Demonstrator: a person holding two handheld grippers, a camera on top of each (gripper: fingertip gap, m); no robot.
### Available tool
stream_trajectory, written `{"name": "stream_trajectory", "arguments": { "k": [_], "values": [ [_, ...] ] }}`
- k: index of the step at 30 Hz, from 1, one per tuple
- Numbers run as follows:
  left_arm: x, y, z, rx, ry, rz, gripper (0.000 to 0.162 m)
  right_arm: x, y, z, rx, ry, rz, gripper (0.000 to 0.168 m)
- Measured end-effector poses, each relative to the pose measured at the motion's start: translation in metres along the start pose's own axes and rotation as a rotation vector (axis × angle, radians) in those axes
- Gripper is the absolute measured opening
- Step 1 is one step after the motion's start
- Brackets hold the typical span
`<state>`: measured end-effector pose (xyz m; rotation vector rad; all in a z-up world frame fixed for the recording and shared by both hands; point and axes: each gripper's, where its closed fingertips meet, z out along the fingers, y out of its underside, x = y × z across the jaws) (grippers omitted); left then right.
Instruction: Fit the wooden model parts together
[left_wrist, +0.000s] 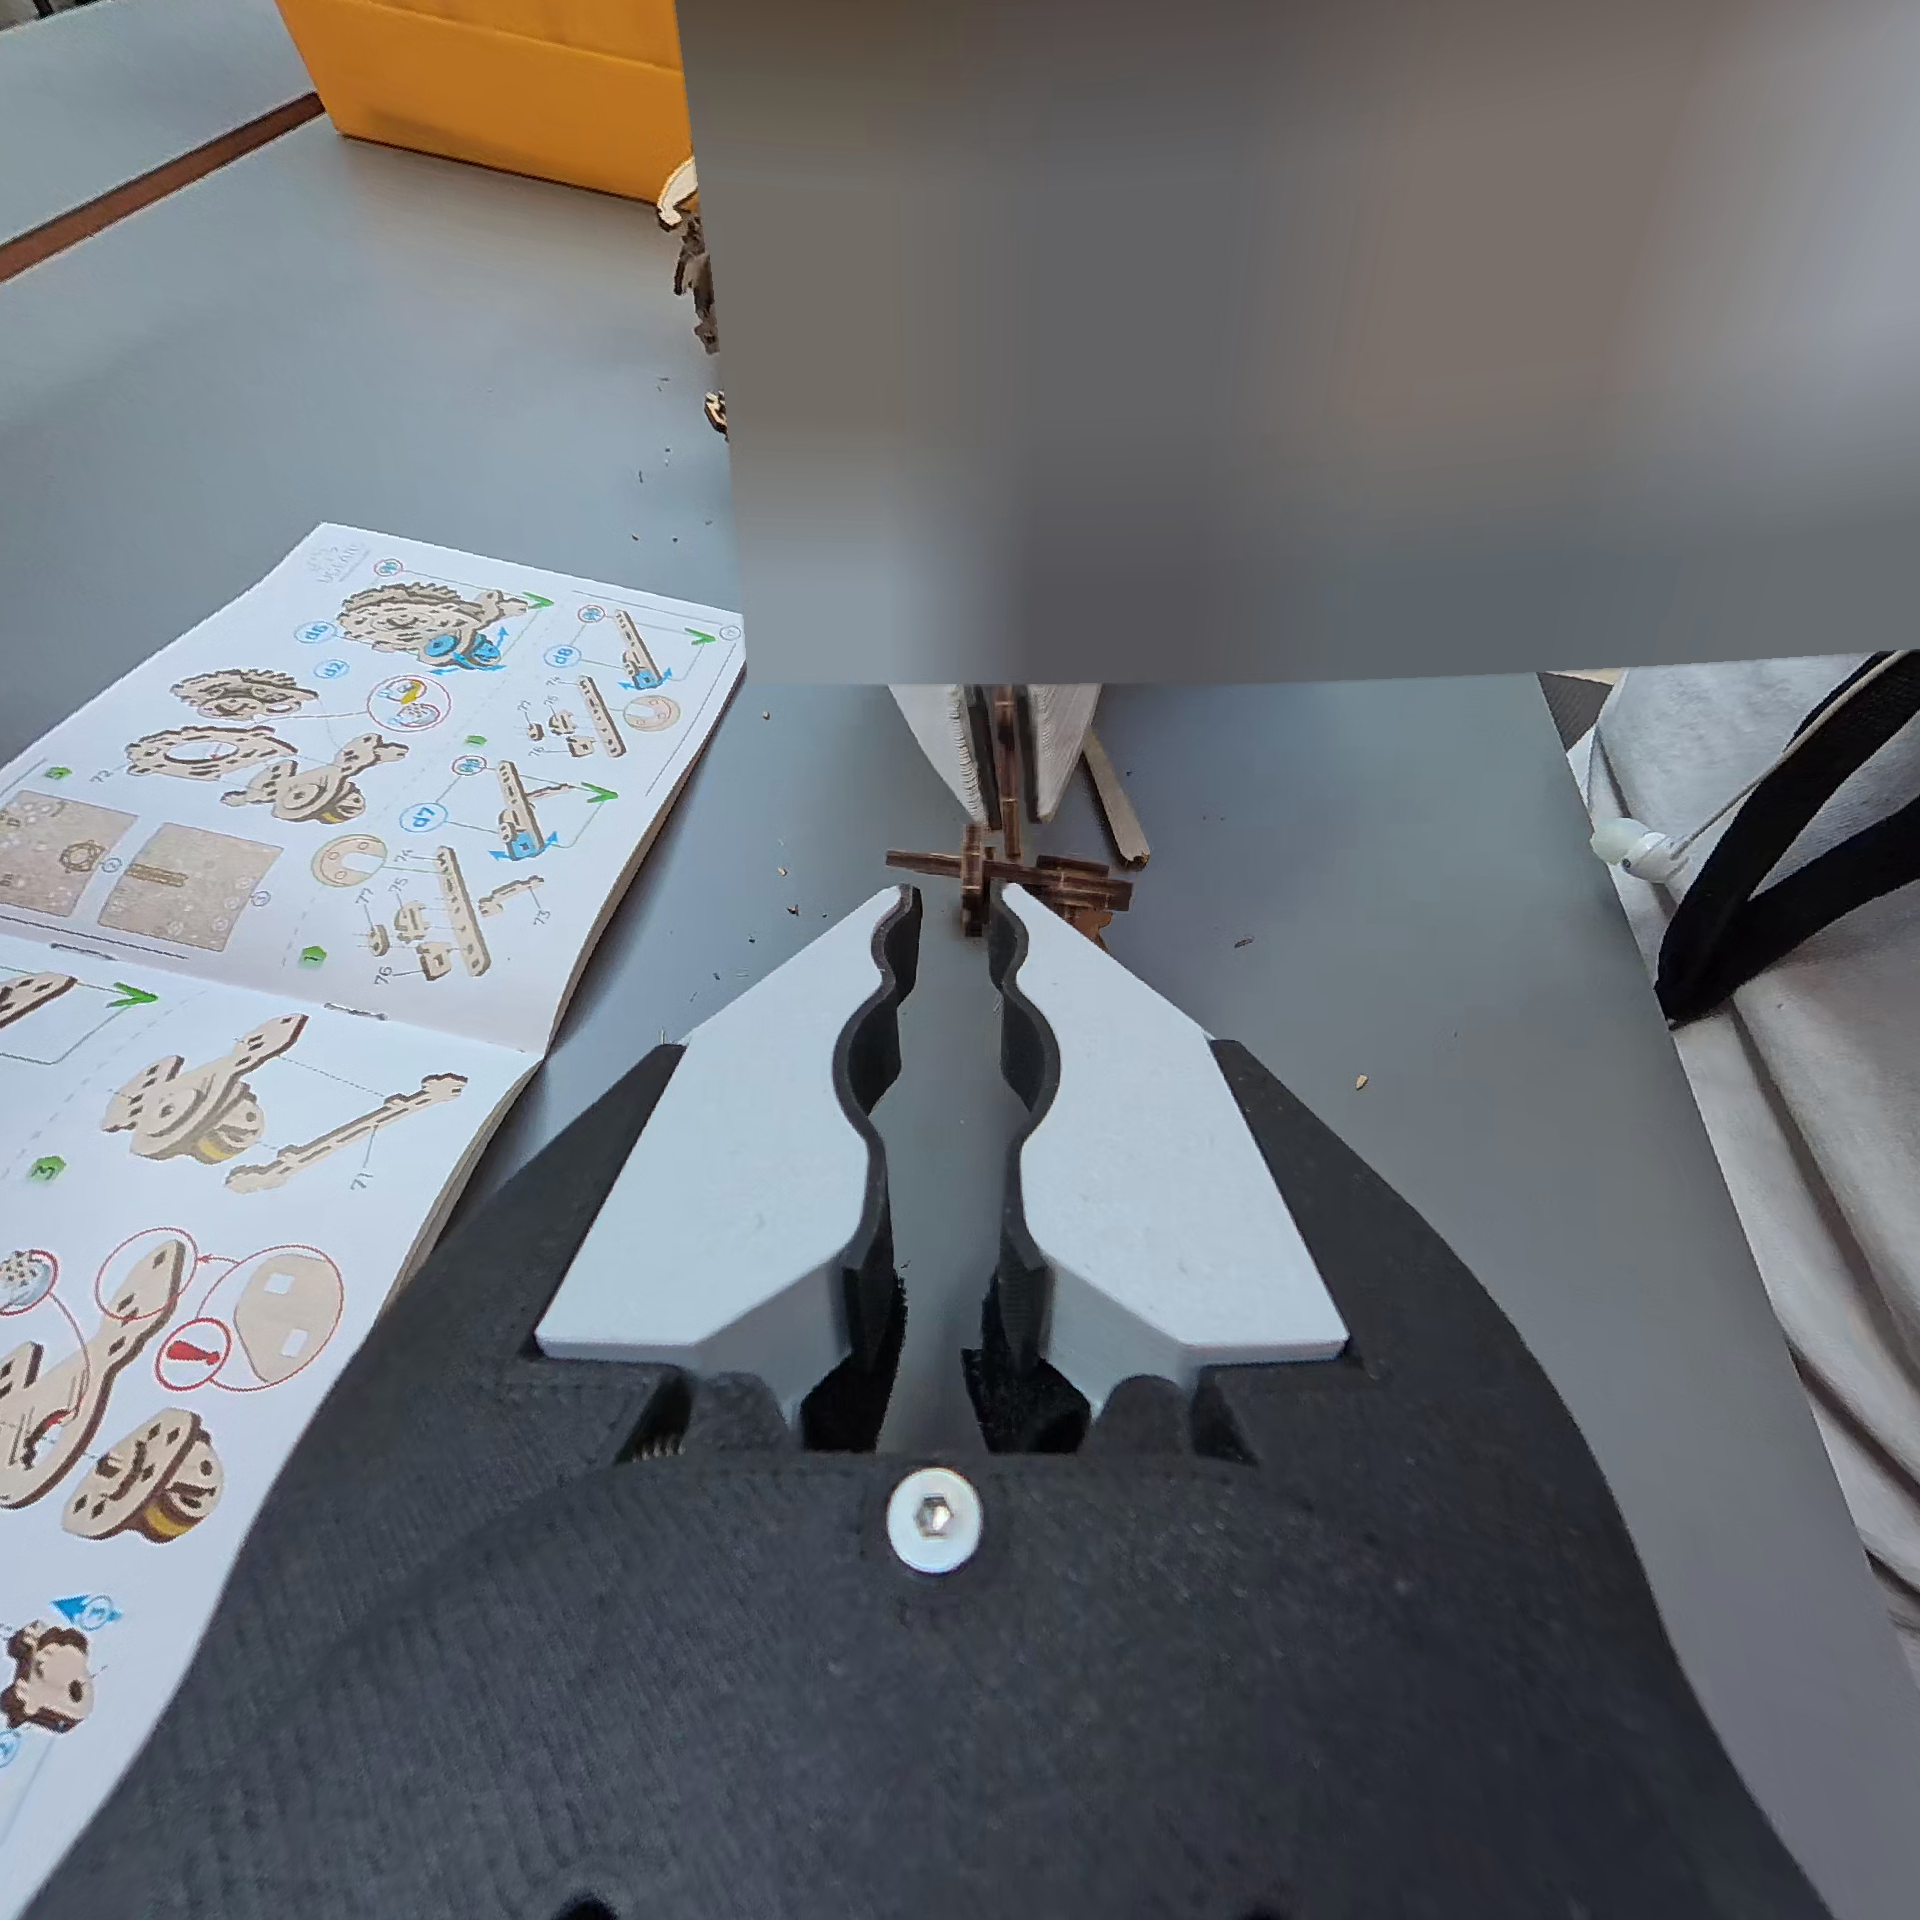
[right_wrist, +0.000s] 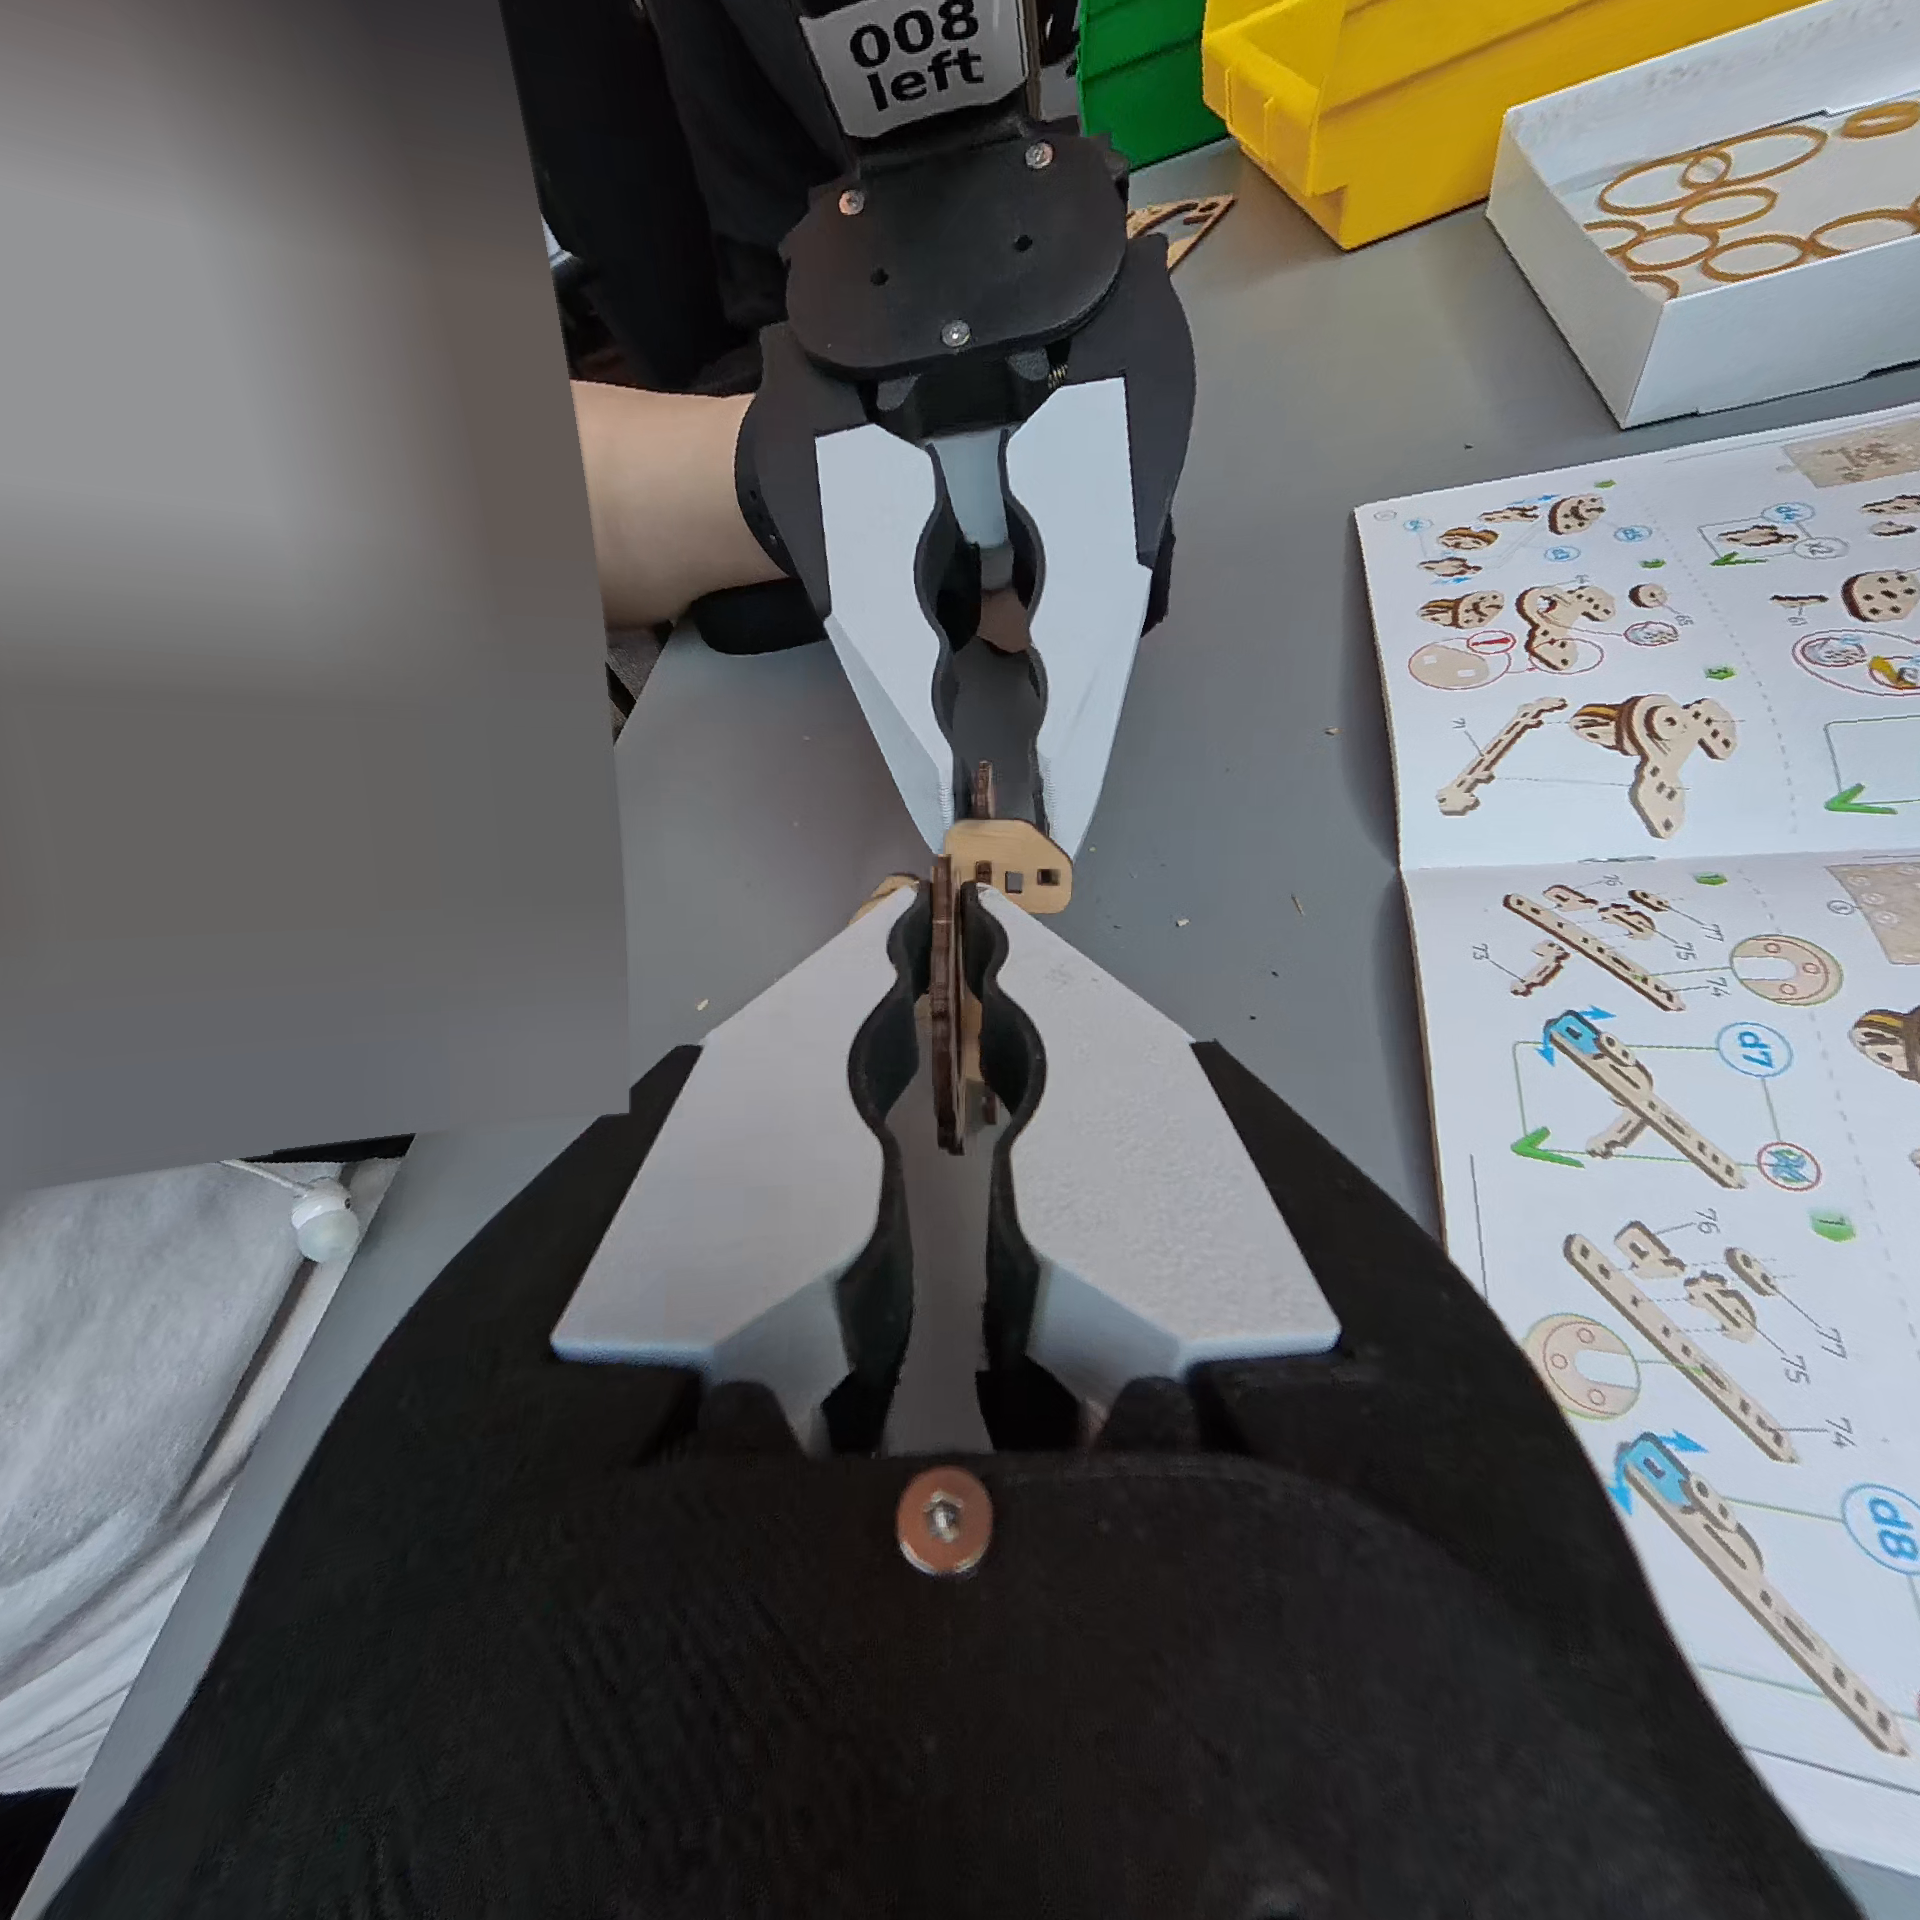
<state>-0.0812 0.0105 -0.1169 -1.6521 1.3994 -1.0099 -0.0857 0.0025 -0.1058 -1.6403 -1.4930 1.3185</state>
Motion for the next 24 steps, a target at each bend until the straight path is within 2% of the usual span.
{"name": "stream_trajectory", "arguments": {
  "k": [2,15,20,24],
  "values": [
    [0.0,0.003,0.001,-0.014,-0.002,0.005,0.011,-0.001,-0.007,-0.002,0.046,-0.019,0.026,0.004],
    [0.005,0.003,0.01,-0.023,0.011,0.006,0.017,-0.005,0.002,-0.011,-0.005,-0.054,-0.021,0.002],
    [0.008,-0.003,0.011,0.002,0.049,-0.023,0.007,-0.003,0.001,-0.013,0.011,-0.062,-0.016,0.002],
    [0.008,-0.008,0.011,0.027,0.05,-0.042,0.007,0.002,0.003,-0.016,-0.003,-0.039,0.002,0.016]
  ]
}}
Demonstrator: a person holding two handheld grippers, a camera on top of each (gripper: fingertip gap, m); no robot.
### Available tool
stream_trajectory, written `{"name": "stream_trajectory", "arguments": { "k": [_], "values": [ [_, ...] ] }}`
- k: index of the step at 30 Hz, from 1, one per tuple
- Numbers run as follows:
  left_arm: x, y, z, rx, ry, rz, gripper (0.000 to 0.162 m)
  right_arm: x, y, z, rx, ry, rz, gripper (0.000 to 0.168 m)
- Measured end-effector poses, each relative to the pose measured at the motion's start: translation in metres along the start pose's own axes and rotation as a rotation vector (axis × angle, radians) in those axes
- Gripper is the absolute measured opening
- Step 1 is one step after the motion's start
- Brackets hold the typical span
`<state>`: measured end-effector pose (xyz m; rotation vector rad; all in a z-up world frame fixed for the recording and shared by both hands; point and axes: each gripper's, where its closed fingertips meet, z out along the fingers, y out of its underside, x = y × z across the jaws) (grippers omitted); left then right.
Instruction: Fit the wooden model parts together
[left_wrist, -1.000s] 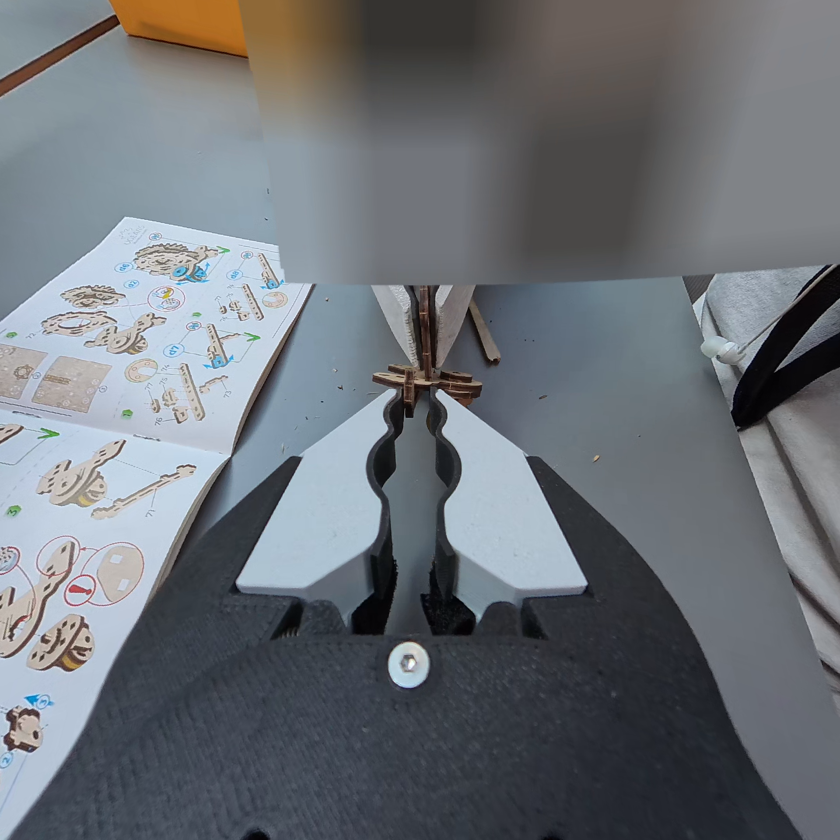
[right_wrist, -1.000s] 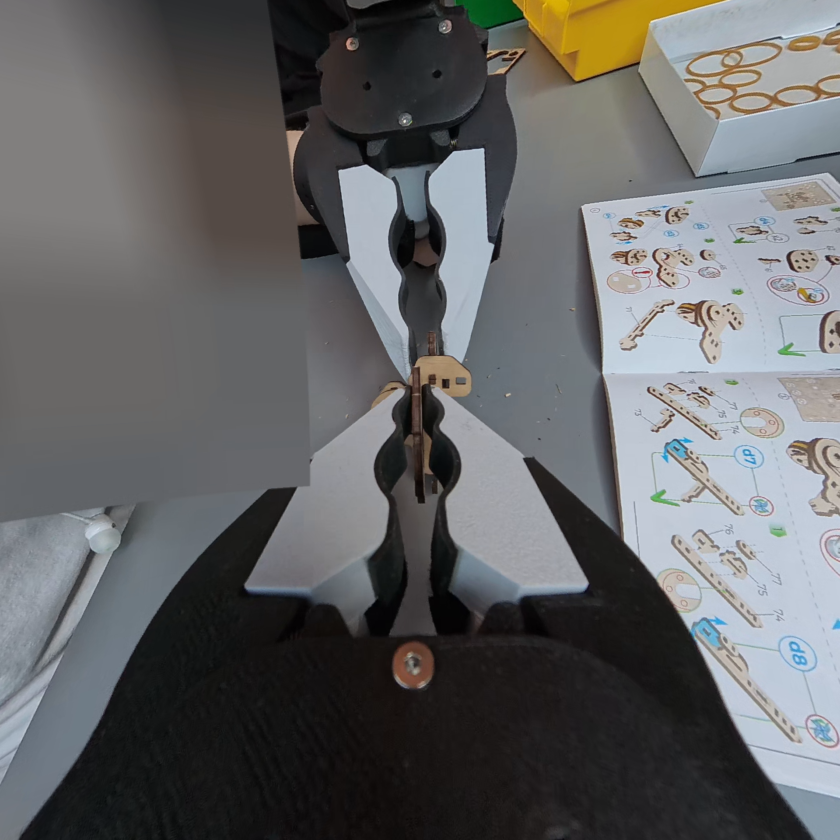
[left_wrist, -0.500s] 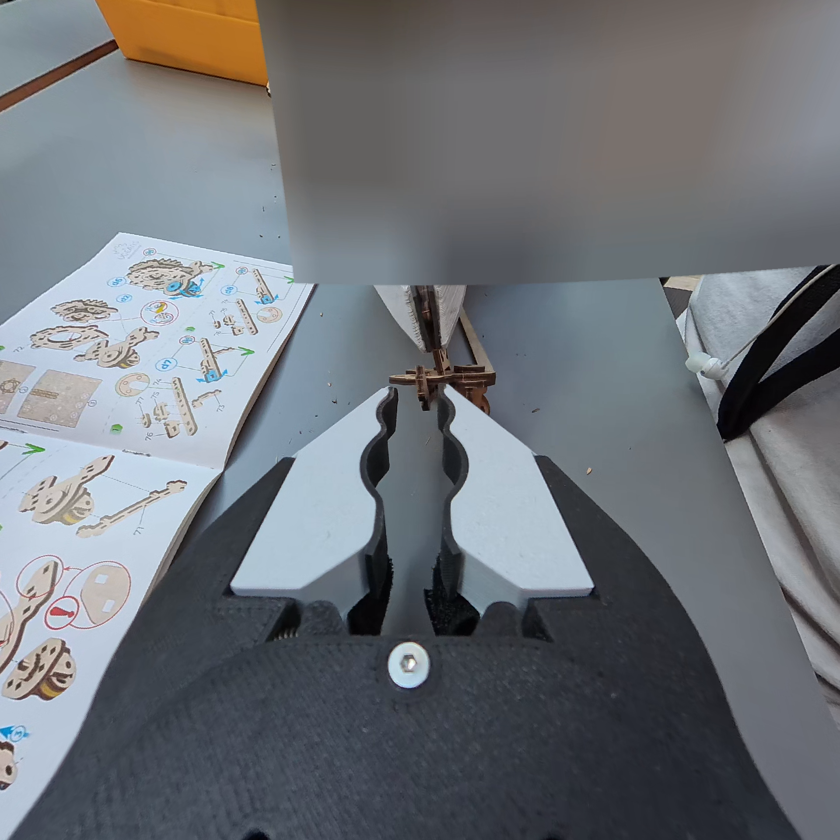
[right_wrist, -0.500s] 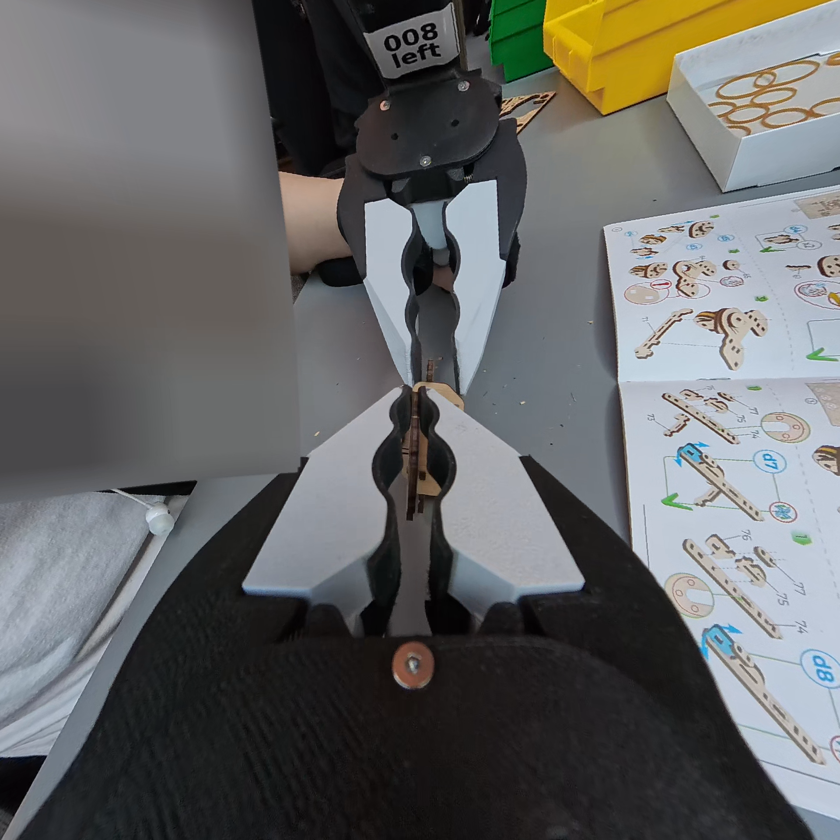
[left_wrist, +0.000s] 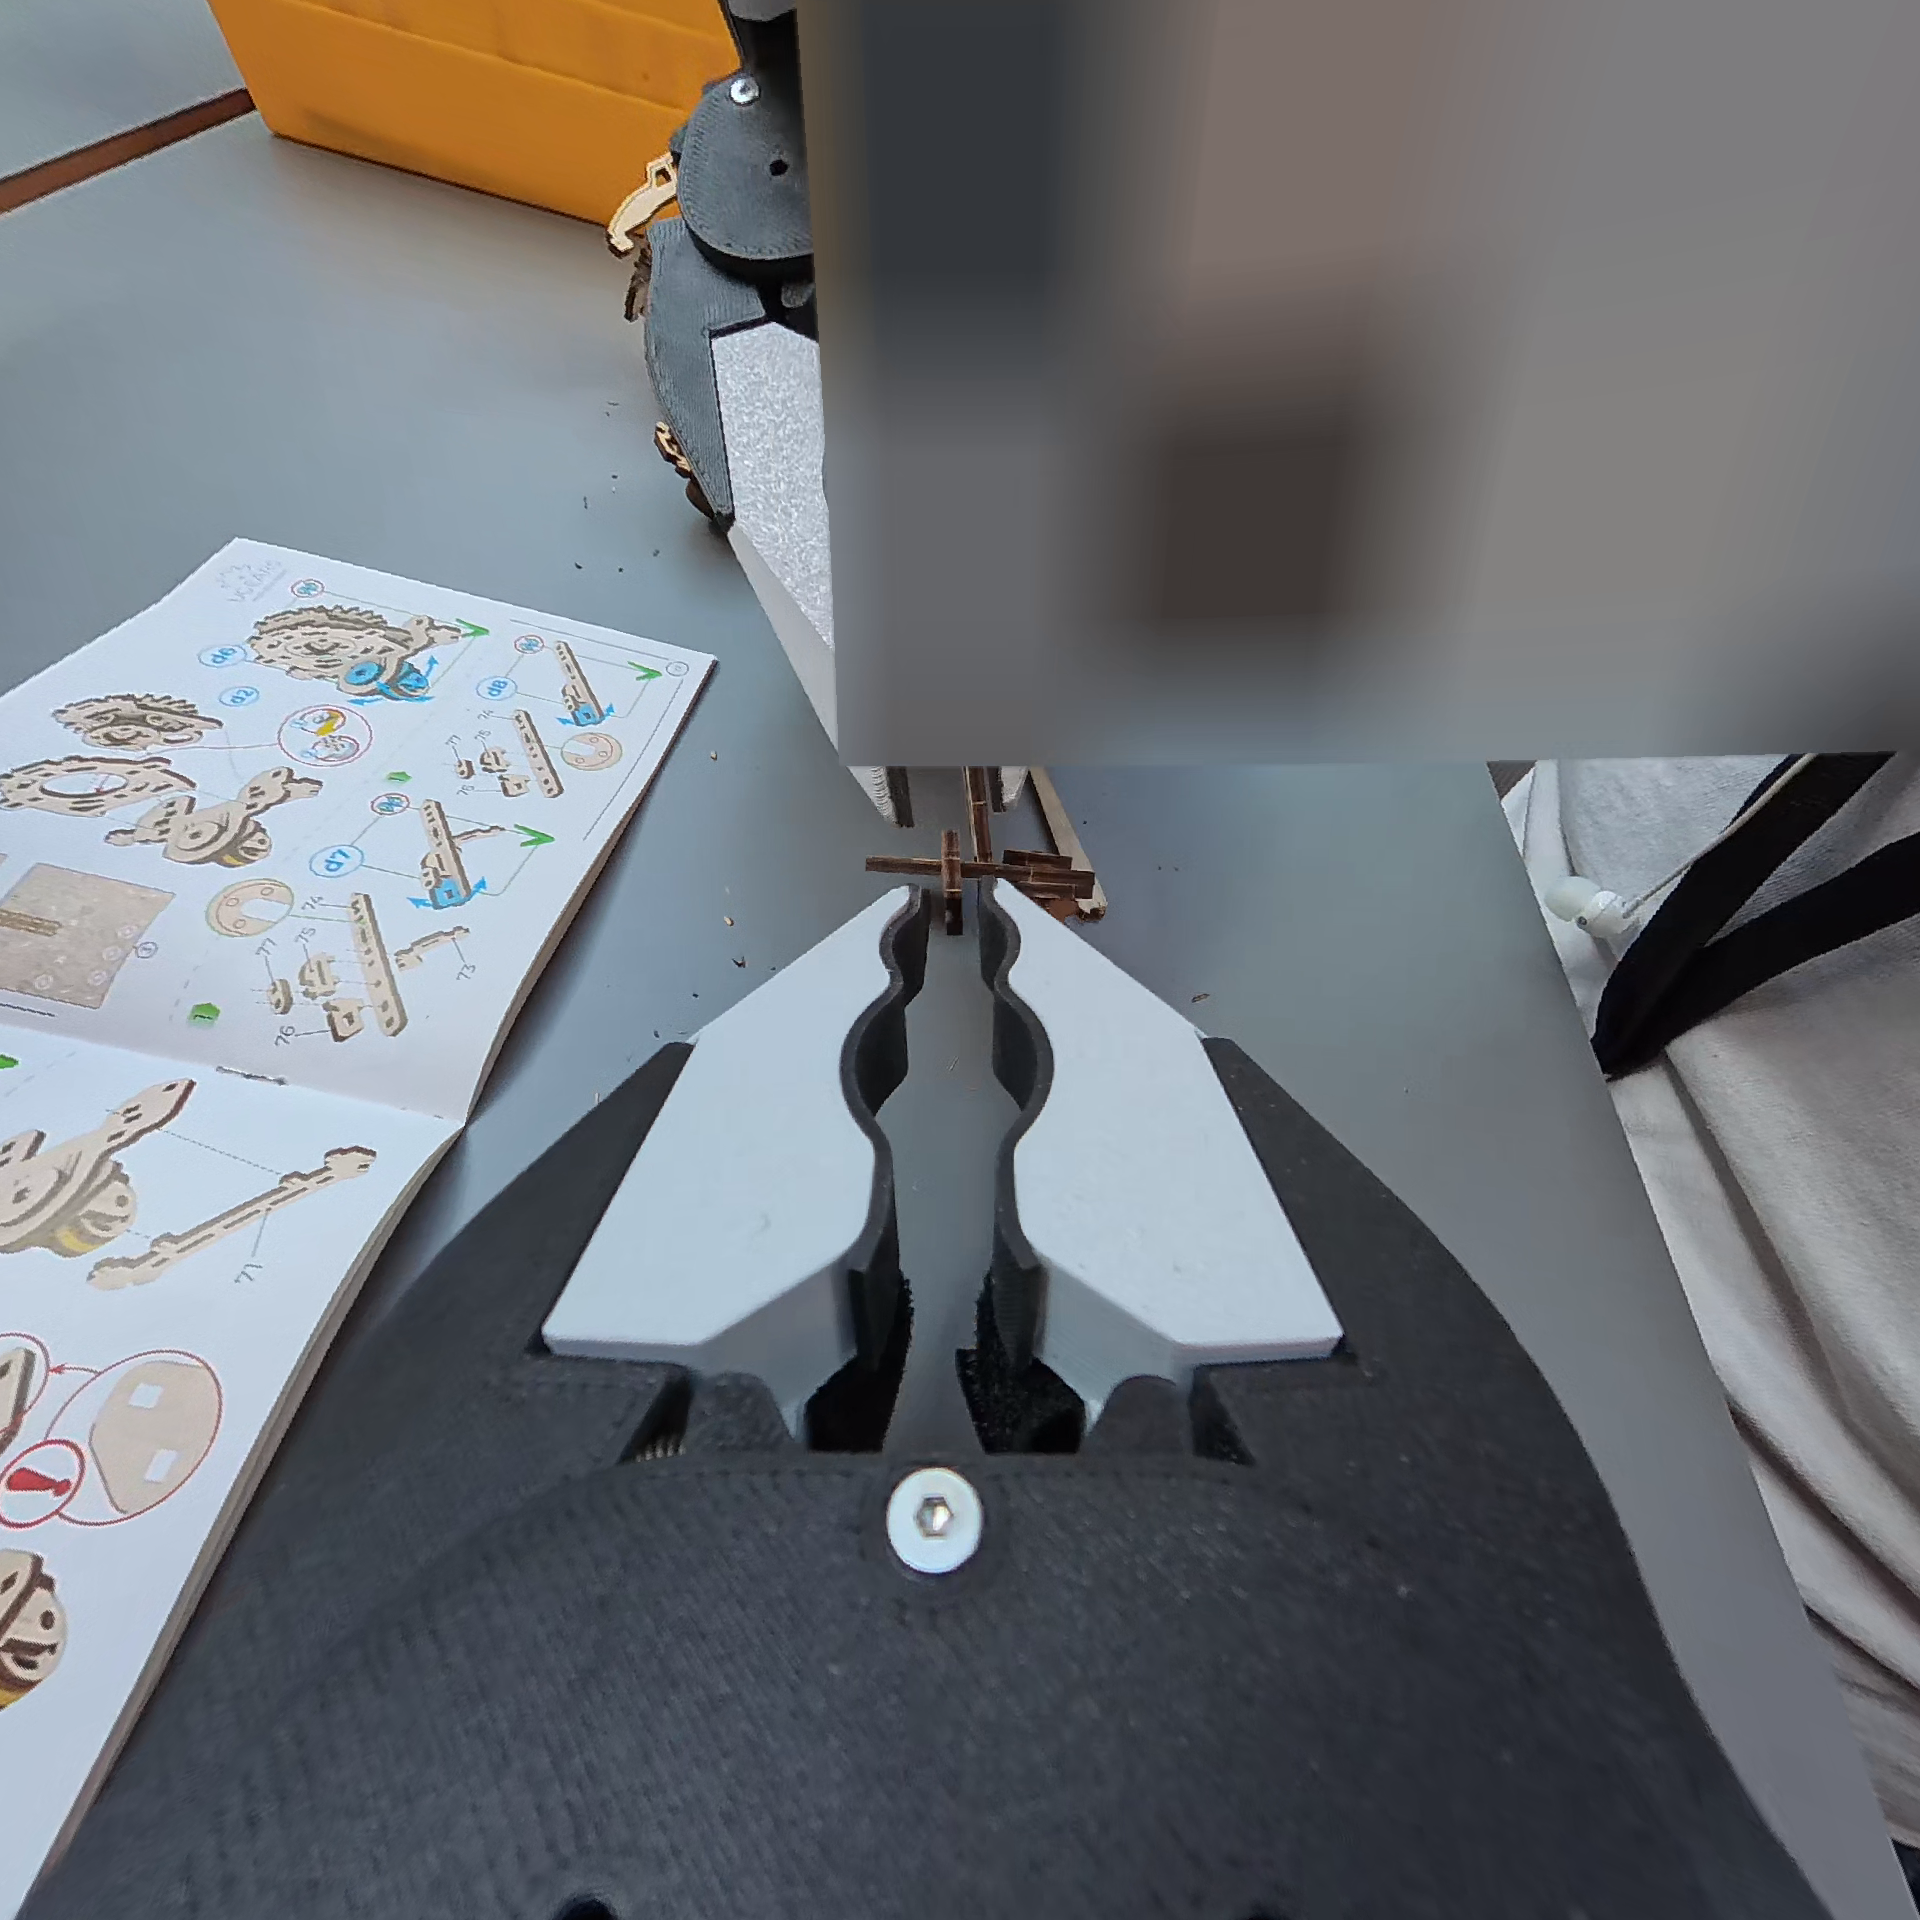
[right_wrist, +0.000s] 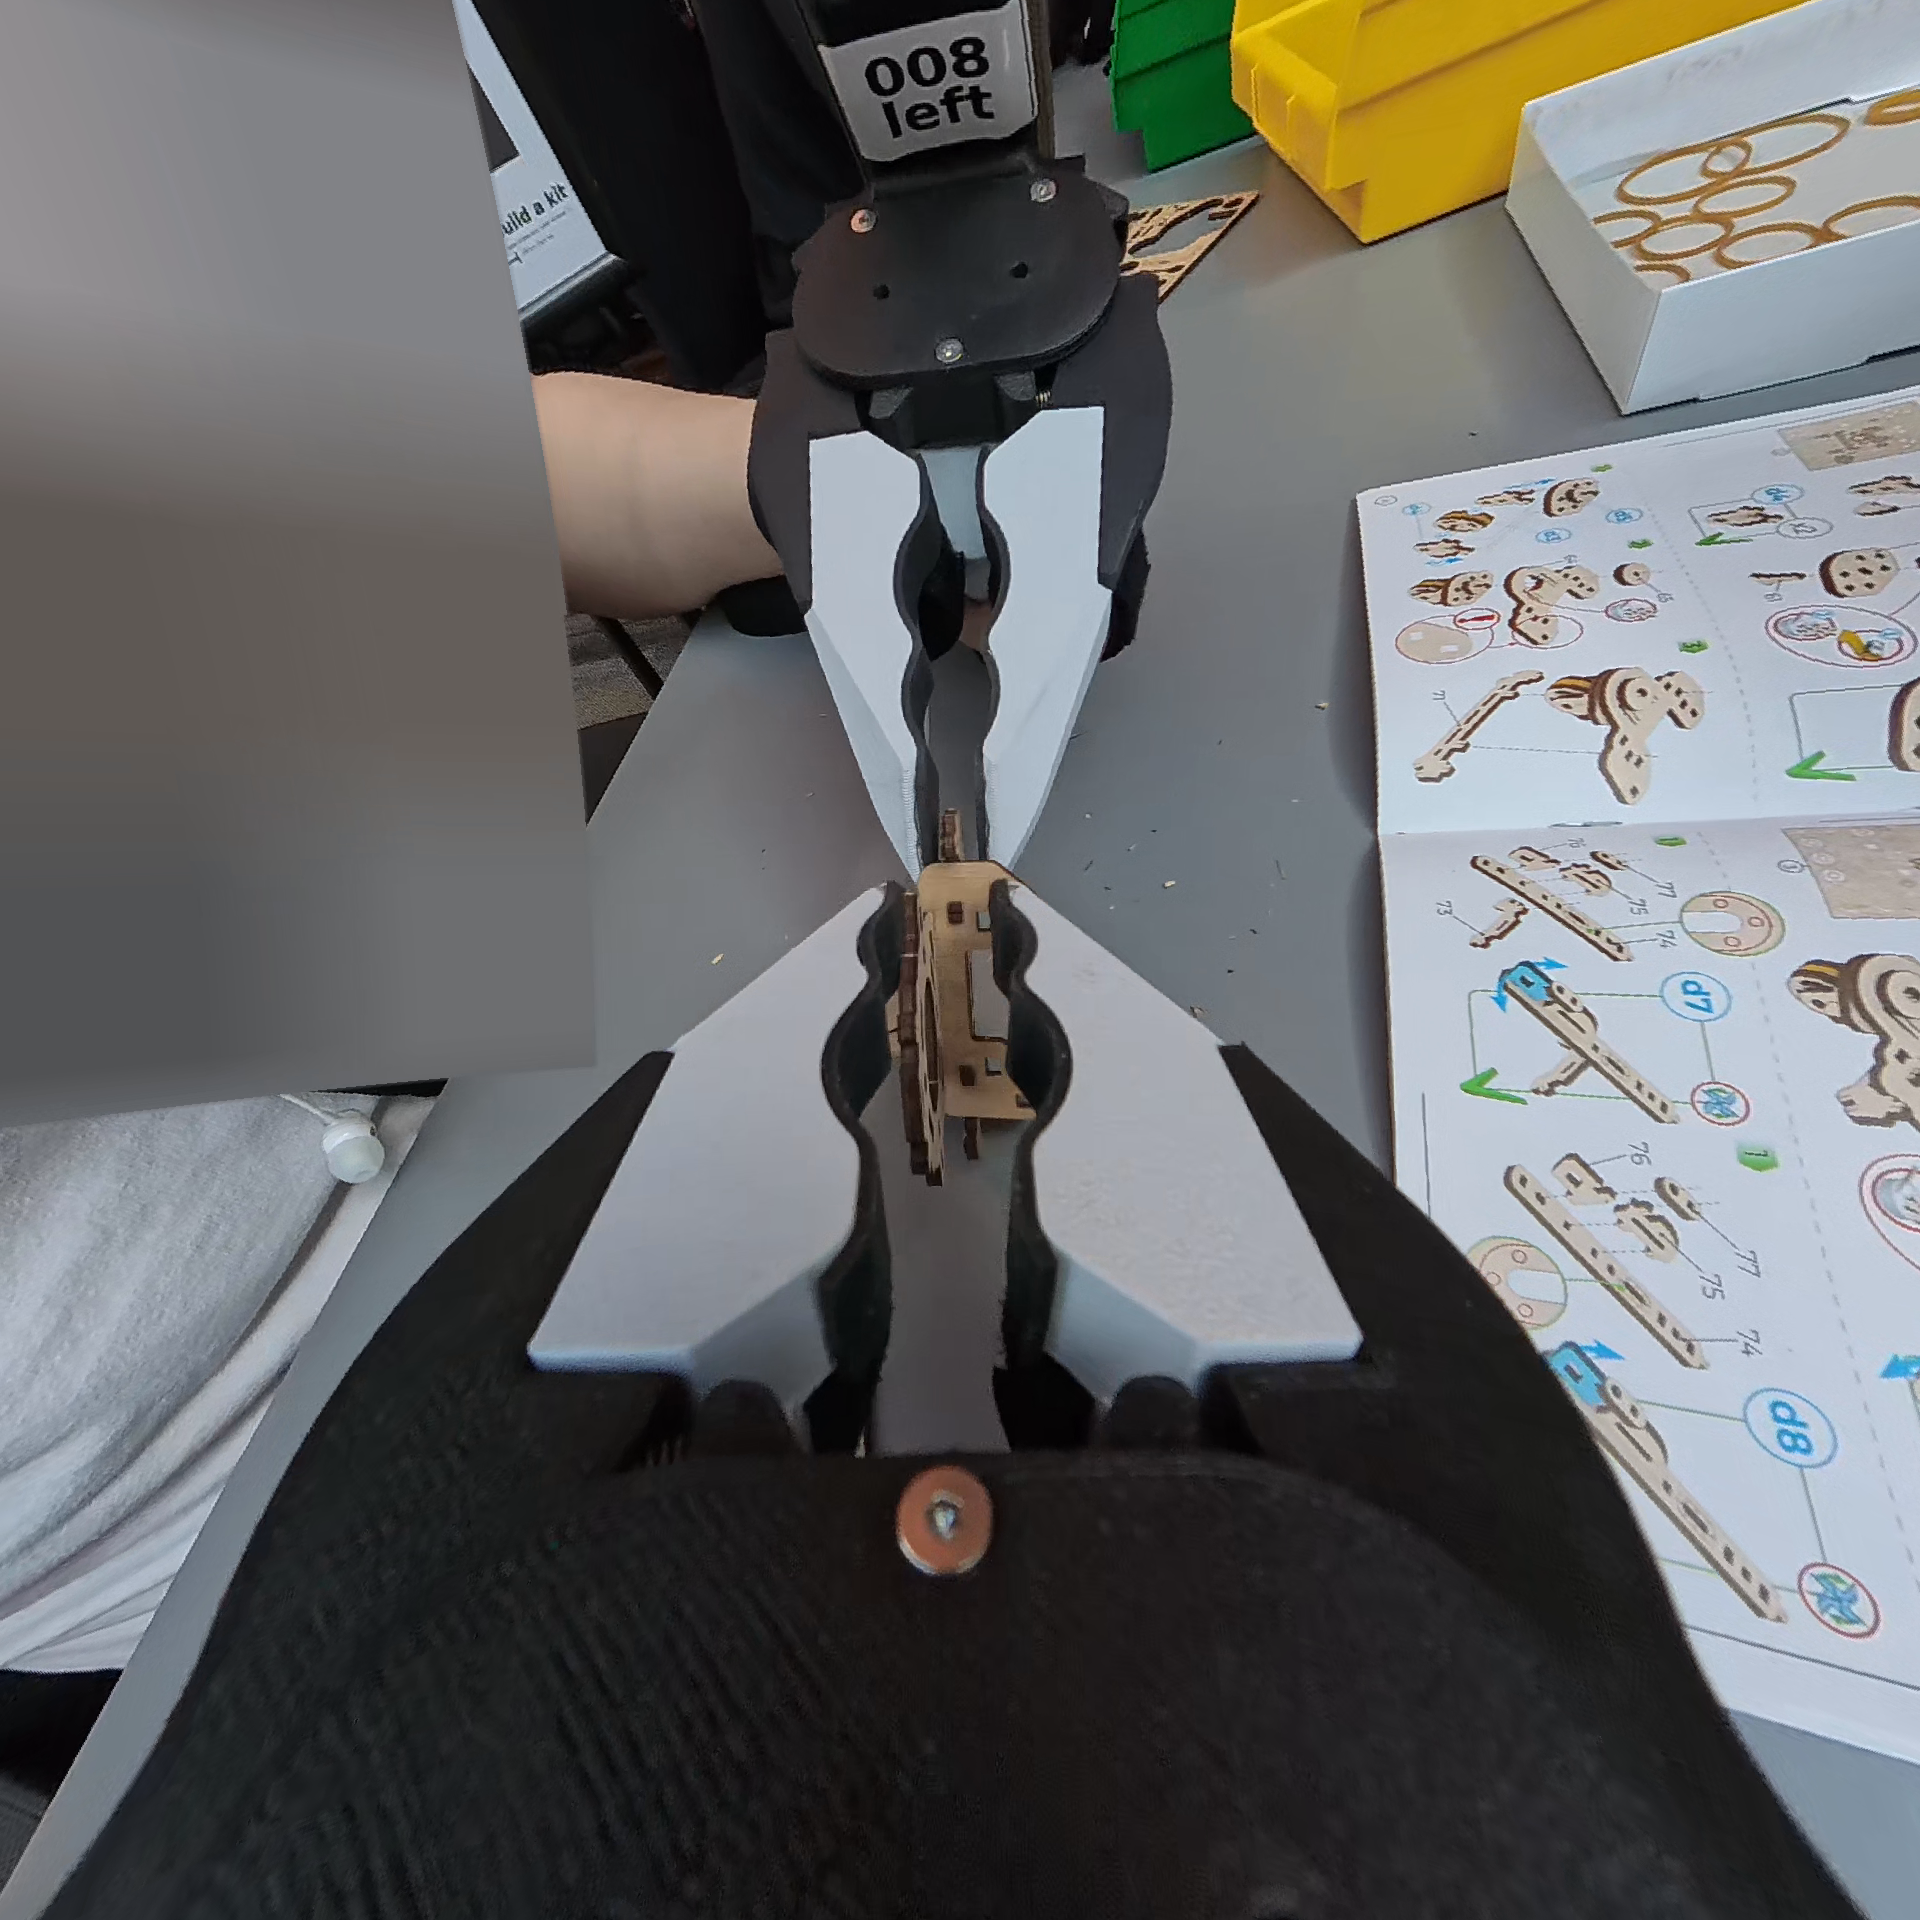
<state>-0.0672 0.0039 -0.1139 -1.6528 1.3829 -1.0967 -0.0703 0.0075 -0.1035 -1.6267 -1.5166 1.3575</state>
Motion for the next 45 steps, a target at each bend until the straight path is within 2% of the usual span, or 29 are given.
{"name": "stream_trajectory", "arguments": {
  "k": [2,3,9,11,12,15,16,22,28,38,41,45],
  "values": [
    [0.0,-0.001,0.001,0.0,-0.005,0.005,0.007,-0.002,0.0,-0.001,-0.004,-0.011,-0.004,0.01],
    [0.0,-0.001,0.001,0.0,-0.008,0.008,0.007,-0.005,0.001,-0.002,-0.015,-0.025,-0.011,0.002],
    [0.003,-0.003,0.004,0.002,-0.005,0.014,0.009,-0.007,0.007,-0.003,-0.064,-0.017,-0.036,0.007],
    [0.002,-0.004,0.004,0.006,-0.009,0.015,0.01,-0.009,0.006,-0.003,-0.066,-0.027,-0.034,0.002],
    [0.002,-0.005,0.004,0.011,-0.015,0.016,0.015,-0.01,0.006,-0.004,-0.068,-0.031,-0.039,0.002],
    [-0.003,-0.006,0.004,0.029,-0.047,0.013,0.043,-0.009,0.008,-0.005,-0.073,-0.026,-0.044,0.002],
    [-0.003,-0.007,0.004,0.033,-0.047,0.008,0.044,-0.009,0.008,-0.006,-0.067,-0.032,-0.038,0.002],
    [0.002,-0.012,0.006,0.062,-0.006,0.031,0.038,-0.014,0.0,-0.007,0.009,-0.087,-0.039,0.002],
    [0.0,-0.018,0.0,0.116,0.037,-0.065,0.034,-0.013,-0.01,-0.01,0.084,-0.086,-0.041,0.002],
    [-0.001,-0.026,-0.008,0.18,0.047,-0.095,0.033,-0.012,-0.016,-0.01,0.121,-0.059,-0.098,0.002],
    [0.001,-0.022,-0.003,0.155,0.043,-0.073,0.033,-0.014,-0.016,-0.007,0.121,-0.063,-0.113,0.002],
    [0.001,-0.022,-0.001,0.145,0.046,-0.062,0.026,-0.013,-0.016,-0.004,0.127,-0.057,-0.124,0.002]
  ]
}}
